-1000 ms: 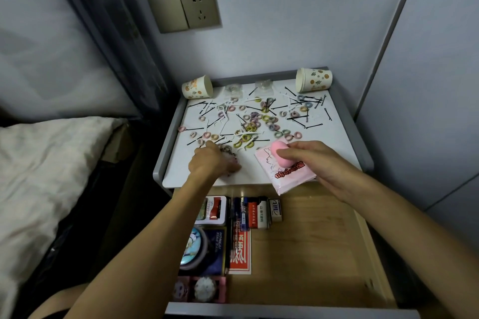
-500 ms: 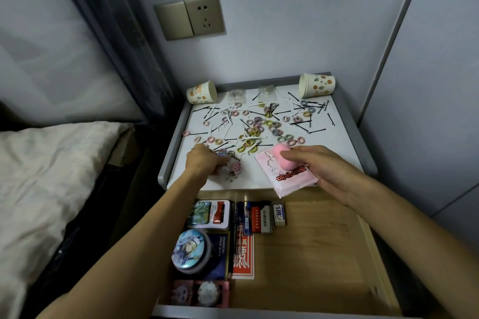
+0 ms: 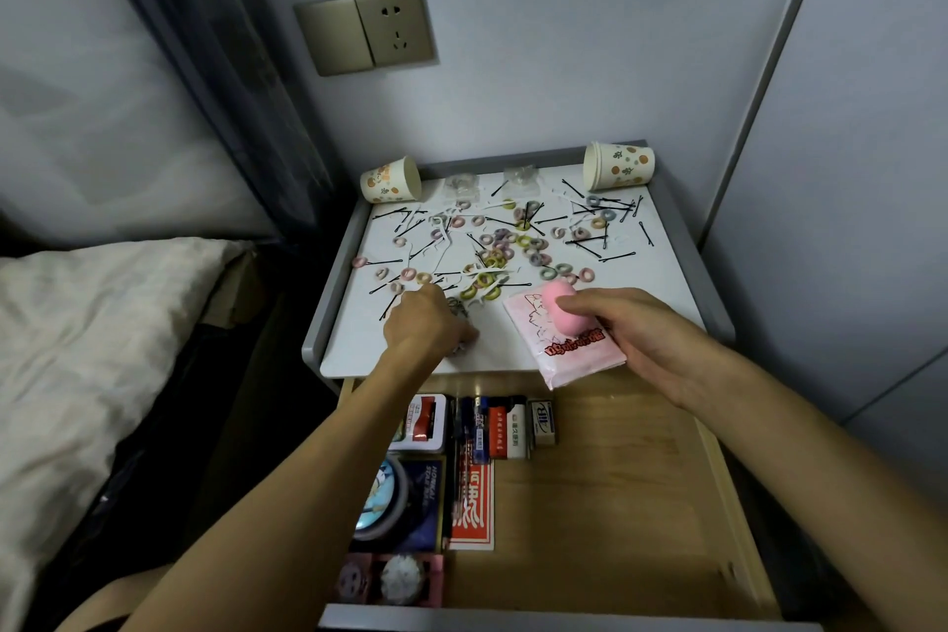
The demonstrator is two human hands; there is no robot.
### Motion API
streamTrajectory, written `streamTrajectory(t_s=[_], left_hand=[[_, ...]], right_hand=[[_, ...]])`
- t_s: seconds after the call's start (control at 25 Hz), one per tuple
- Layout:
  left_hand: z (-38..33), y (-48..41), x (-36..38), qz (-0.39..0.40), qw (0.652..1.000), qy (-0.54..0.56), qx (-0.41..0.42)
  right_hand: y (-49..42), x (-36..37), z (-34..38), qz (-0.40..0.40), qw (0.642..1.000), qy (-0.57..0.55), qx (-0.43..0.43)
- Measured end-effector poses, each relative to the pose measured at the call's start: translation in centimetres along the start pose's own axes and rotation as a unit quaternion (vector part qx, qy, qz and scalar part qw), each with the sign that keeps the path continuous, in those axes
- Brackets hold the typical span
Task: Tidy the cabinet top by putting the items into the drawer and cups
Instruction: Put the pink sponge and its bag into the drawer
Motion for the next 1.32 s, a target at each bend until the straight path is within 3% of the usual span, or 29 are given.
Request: streamTrajectory(t_s=[0.24, 0.4, 0.48, 0.56, 0.68, 0.8, 0.92, 1.12, 1.2, 1.32], left_hand=[[0.3, -0.5, 0.1, 0.01, 1.0, 0.015, -0.007], [1.4, 0.7, -1.1, 0.012, 0.992, 0.125, 0.002], [1.8, 2.5, -2.2, 0.037, 0.963, 0.268, 0.009], [2.1, 5.4, -3.4, 0.09, 0.91, 0.405, 0.007], [2.4, 9.2, -3.6, 0.174, 0.859, 0.481, -0.006], [3.1, 11.4, -1.8, 0.242, 0.838, 0.488, -0.018], [3.2, 11.9, 0.7, 0.286, 0.833, 0.474, -0.009], [3.2, 10.9, 3.2, 0.282, 0.846, 0.452, -0.011], [3.2, 10.5, 3.8, 0.28, 0.843, 0.459, -0.017], [3.0, 9.8, 4.3, 0.271, 0.847, 0.457, -0.016]], right_hand=[[0.1, -0.1, -0.2, 0.009, 1.0, 0.021, -0.001], [0.9, -0.1, -0.3, 0.019, 0.998, 0.052, -0.007], [2.3, 0.3, -0.2, 0.059, 0.995, 0.082, -0.011], [4.3, 1.0, -0.7, 0.117, 0.983, 0.138, 0.001], [6.3, 1.2, -3.5, 0.154, 0.954, 0.245, 0.073], [6.1, -0.8, -7.9, 0.086, 0.942, 0.298, 0.126], [5.3, -2.4, -10.9, -0.002, 0.947, 0.294, 0.125], [3.3, -3.8, -12.2, -0.107, 0.951, 0.278, 0.086], [3.2, -3.7, -11.9, -0.105, 0.901, 0.419, 0.041], [4.0, -1.9, -11.6, -0.047, 0.764, 0.64, -0.069]])
Point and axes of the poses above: each hand's wrist, its own y-axis away from the middle knuckle, its own x-axis out of the palm, z = x × y, the point moved 4 cm from there along -y, towards the middle knuckle, and after that the axes turned 6 degrees about -x, right-handed, at the moved point
